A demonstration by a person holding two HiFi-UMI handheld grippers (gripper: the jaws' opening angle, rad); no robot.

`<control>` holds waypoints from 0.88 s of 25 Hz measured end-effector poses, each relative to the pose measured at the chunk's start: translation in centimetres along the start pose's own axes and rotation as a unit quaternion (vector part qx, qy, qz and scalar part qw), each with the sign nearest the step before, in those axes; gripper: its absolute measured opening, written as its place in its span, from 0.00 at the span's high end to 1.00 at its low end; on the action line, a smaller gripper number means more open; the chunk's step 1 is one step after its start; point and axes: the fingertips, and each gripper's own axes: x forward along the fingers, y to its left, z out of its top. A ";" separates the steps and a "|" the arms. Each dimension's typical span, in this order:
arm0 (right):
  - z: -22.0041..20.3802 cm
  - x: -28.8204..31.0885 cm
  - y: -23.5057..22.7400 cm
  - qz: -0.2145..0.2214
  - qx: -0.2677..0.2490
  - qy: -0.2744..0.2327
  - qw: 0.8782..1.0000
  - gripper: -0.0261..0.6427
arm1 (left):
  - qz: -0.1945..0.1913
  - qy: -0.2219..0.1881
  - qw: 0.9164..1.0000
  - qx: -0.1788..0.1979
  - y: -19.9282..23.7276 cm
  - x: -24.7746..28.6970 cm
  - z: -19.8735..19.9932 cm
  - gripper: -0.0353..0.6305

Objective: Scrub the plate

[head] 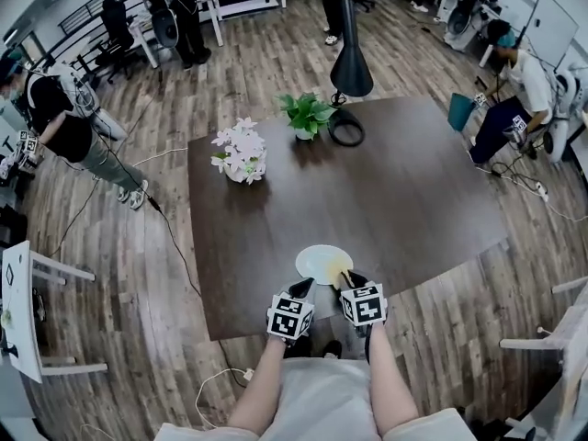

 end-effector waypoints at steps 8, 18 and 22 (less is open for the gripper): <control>-1.9 -2.7 -1.0 -0.007 -0.010 -0.042 0.999 0.86 | 0.057 -0.036 0.998 -0.011 -2.3 -1.6 -0.5 0.95; -3.4 -5.8 -1.3 -0.003 0.000 -0.073 0.997 0.86 | 0.080 -0.044 0.996 -0.004 -3.6 -3.4 -1.4 0.95; -3.5 -6.2 -0.8 0.005 0.001 -0.081 0.997 0.86 | 0.091 -0.048 0.995 -0.005 -3.7 -4.1 -1.8 0.95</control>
